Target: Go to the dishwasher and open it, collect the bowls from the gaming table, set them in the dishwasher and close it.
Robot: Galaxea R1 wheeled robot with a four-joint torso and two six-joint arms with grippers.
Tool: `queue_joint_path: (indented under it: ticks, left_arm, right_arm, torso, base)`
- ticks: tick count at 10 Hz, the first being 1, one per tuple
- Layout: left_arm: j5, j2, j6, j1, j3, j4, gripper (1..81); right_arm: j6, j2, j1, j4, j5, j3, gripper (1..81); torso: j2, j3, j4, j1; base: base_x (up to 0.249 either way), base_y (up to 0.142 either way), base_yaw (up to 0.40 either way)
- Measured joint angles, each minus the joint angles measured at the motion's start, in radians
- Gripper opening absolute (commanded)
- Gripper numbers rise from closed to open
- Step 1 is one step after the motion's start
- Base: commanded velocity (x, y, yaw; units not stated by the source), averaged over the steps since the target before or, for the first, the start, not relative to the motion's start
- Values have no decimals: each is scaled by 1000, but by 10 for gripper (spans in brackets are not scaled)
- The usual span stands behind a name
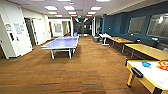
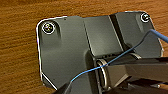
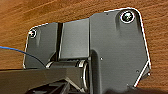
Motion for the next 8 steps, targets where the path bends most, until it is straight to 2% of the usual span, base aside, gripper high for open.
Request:
queue_joint_path:
  ticks: [8]
  left_arm:
    - [1,-1,0,3,0,0,811]
  right_arm:
    - [0,0,-4,0,-1,0,811]
  torso:
    - [0,0,0,-1]
  base:
    - [0,0,0]
